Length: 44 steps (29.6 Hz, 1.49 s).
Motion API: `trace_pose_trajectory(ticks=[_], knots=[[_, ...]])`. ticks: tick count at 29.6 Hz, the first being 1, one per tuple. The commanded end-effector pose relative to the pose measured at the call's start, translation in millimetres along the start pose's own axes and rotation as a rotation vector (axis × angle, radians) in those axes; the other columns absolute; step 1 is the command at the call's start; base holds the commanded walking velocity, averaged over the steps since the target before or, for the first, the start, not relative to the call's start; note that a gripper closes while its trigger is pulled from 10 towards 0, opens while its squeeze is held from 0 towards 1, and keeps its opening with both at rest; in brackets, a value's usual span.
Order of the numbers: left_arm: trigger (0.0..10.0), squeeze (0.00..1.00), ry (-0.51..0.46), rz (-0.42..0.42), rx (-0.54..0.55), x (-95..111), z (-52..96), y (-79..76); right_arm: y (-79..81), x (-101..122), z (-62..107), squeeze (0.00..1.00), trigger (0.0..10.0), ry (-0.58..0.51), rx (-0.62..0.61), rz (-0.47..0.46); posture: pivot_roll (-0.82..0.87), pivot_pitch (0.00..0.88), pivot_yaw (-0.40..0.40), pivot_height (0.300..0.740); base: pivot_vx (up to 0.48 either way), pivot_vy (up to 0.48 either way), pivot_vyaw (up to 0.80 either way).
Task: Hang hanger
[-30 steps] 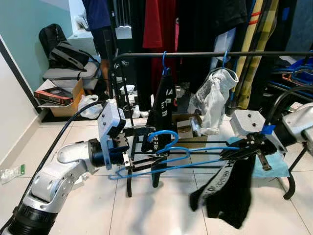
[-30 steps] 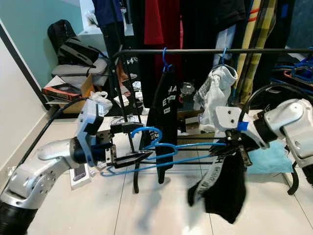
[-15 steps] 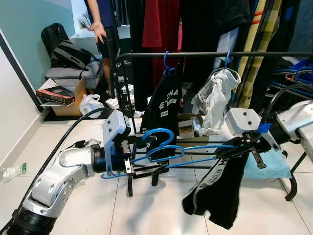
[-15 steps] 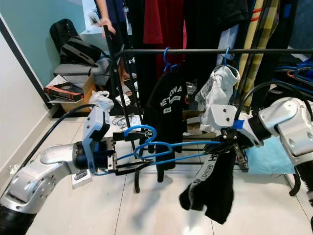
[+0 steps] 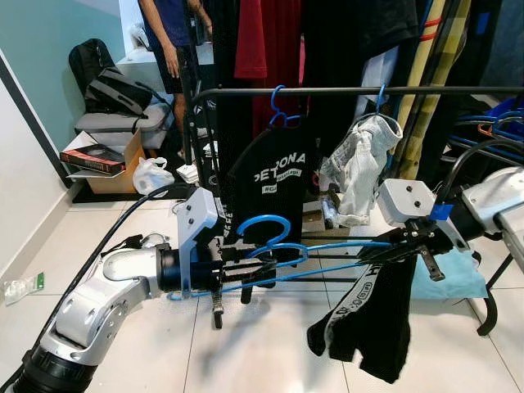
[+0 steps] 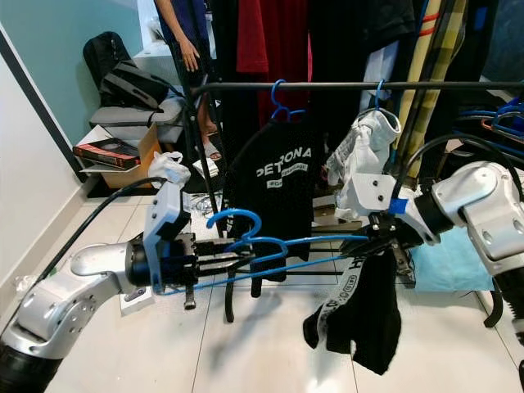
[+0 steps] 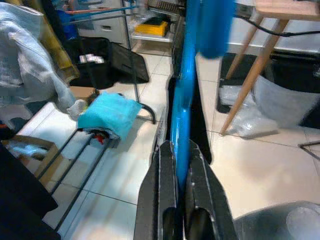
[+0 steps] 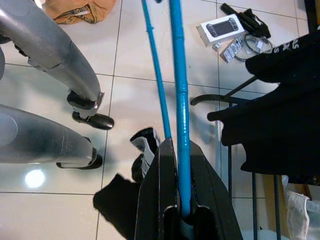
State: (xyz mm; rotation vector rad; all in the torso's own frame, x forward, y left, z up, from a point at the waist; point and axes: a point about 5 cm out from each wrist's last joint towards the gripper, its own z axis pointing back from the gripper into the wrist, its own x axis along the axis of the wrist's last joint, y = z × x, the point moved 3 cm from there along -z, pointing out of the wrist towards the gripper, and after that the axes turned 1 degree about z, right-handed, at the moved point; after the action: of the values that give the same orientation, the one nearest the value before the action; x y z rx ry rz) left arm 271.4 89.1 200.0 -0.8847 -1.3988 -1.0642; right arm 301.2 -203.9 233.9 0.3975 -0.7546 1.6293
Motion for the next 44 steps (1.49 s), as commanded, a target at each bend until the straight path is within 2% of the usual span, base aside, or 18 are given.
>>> trace_pose_trajectory(ticks=[1, 8, 12, 13, 15, 16, 17, 18, 22, 24, 29, 32, 35, 37, 40, 41, 42, 44], knots=[[0.0, 0.0, 0.031, 0.001, -0.007, -5.2, 0.5, -0.1, -1.2, 11.3, 0.2, 0.0, 0.0, -0.027, 0.006, 0.041, -0.12, 0.0, 0.035, 0.74, 0.0, 0.0, 0.0], [0.0, 0.0, 0.026, -0.003, -0.02, -4.8, 1.1, -3.9, -1.6, 13.8, -1.5, 0.0, 0.0, -0.042, 0.009, 0.052, -0.11, 0.0, 0.026, 0.74, 0.0, 0.0, 0.0], [0.0, 0.0, -0.031, 0.005, -0.02, 2.1, 0.5, -4.8, -3.5, 15.8, -2.6, 0.0, 0.0, -0.054, 0.002, 0.059, -0.11, 0.0, 0.023, 0.74, 0.0, 0.0, 0.0], [0.0, 0.0, -0.053, 0.01, -0.02, 4.6, 0.0, -5.2, -4.5, 16.6, -2.7, 0.07, 10.0, -0.059, -0.004, 0.061, -0.11, 0.0, 0.023, 0.74, 0.0, 0.0, 0.0], [0.0, 0.0, -0.053, 0.01, -0.02, 4.6, 0.0, -5.2, -4.5, 16.6, -2.7, 0.07, 10.0, -0.059, -0.004, 0.061, -0.11, 0.0, 0.023, 0.74, 0.0, 0.0, 0.0], [0.0, 0.0, -0.079, 0.019, -0.021, 7.7, -0.9, -5.7, -6.2, 18.6, -2.2, 0.67, 10.0, -0.075, -0.017, 0.063, -0.11, 0.0, 0.022, 0.74, 0.0, 0.0, 0.0], [0.0, 0.0, -0.094, 0.023, -0.023, 9.6, -1.6, -6.3, -8.3, 21.4, -1.7, 1.0, 10.0, -0.096, -0.029, 0.066, -0.11, 0.0, 0.022, 0.74, 0.0, 0.0, 0.0], [0.0, 0.0, -0.104, 0.024, -0.025, 10.8, -2.0, -6.7, -9.3, 24.0, -0.6, 1.0, 10.0, -0.115, -0.035, 0.067, -0.11, 0.0, 0.023, 0.74, 0.0, 0.0, 0.0], [0.0, 0.0, -0.113, 0.026, -0.024, 11.7, -2.2, -6.7, -10.4, 26.9, 0.9, 1.0, 10.0, -0.137, -0.043, 0.068, -0.11, 0.0, 0.023, 0.74, 0.0, 0.0, 0.0], [0.0, 0.0, -0.141, 0.033, -0.019, 14.9, -1.4, -5.4, -15.6, 37.9, 9.4, 1.0, 10.0, -0.232, -0.079, 0.058, -0.12, 0.0, 0.024, 0.74, 0.0, 0.0, 0.0], [0.0, 0.0, -0.159, 0.037, -0.014, 17.4, 0.5, -4.2, -21.6, 46.2, 23.4, 1.0, 10.0, -0.326, -0.133, 0.048, -0.12, 0.0, 0.022, 0.74, 0.0, 0.0, 0.0], [0.0, 0.0, -0.165, 0.031, -0.003, 19.3, 4.1, -2.0, -27.6, 47.7, 47.8, 1.0, 10.0, -0.416, -0.212, 0.008, -0.11, 0.0, 0.016, 0.74, 0.0, 0.0, 0.0], [0.0, 0.0, -0.167, 0.027, 0.003, 20.3, 5.5, -1.0, -27.7, 46.2, 56.4, 1.0, 10.0, -0.44, -0.232, -0.01, -0.11, 0.0, 0.014, 0.74, 0.0, 0.0, 0.0], [0.0, 0.0, -0.19, 0.015, 0.017, 27.1, 11.3, 1.4, -22.8, 35.5, 75.9, 1.0, 10.0, -0.461, -0.284, -0.061, -0.12, 0.0, 0.013, 0.74, 0.0, 0.0, 0.0], [0.0, 0.0, -0.205, 0.003, 0.025, 32.5, 15.8, 3.0, -16.0, 25.7, 87.1, 1.0, 10.0, -0.468, -0.302, -0.107, -0.12, 0.0, 0.012, 0.74, 0.0, 0.0, 0.0], [0.0, 0.0, -0.211, -0.003, 0.028, 34.9, 17.7, 4.2, -12.1, 21.2, 91.3, 0.84, 10.0, -0.474, -0.302, -0.131, -0.12, 0.0, 0.012, 0.74, 0.0, 0.0, 0.0], [0.0, 0.0, -0.219, -0.011, 0.034, 38.4, 20.1, 5.9, -7.5, 16.2, 96.3, 0.0, 10.0, -0.496, -0.303, -0.167, -0.12, 0.0, 0.013, 0.74, 0.0, 0.0, 0.0], [0.0, 0.0, -0.219, -0.011, 0.034, 38.4, 20.1, 5.9, -7.5, 16.2, 96.3, 0.0, 10.0, -0.496, -0.303, -0.167, -0.12, 0.0, 0.013, 0.74, 0.0, 0.0, 0.0]])
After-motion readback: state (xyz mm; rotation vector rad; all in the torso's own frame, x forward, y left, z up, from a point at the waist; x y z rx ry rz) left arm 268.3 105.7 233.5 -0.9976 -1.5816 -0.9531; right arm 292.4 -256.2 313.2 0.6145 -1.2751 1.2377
